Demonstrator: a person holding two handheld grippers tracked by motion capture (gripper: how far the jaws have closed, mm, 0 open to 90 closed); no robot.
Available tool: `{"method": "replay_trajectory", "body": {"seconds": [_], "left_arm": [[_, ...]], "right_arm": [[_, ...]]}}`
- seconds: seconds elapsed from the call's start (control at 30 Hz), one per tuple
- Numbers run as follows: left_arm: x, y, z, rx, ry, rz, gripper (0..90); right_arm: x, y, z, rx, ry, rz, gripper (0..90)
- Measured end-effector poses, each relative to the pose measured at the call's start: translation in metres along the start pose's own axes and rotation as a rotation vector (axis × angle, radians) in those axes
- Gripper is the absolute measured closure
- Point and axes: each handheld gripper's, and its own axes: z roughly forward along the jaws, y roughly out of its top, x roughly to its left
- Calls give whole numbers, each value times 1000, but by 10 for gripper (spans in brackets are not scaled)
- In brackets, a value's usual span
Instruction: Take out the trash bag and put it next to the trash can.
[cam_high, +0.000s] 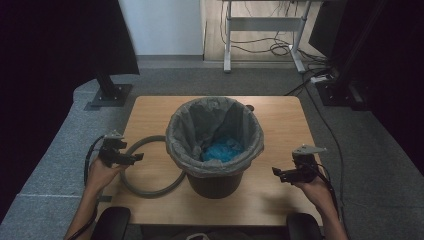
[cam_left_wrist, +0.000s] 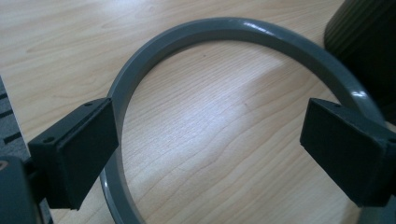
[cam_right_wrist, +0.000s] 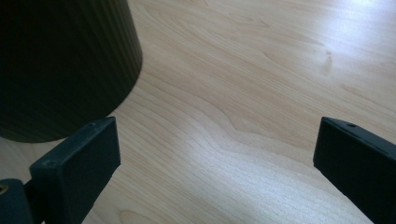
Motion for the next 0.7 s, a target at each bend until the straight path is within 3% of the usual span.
{"method": "replay_trajectory", "body": {"seconds": [0.5,0.7], "left_arm": [[-16,23,-28,-15,-38,44,62],[-28,36,-42,-12,-43,87,61]], "right_arm": [[15,33,-25,-12,48,-31,0],[22,48,-34,-13,82,-42,0]]}}
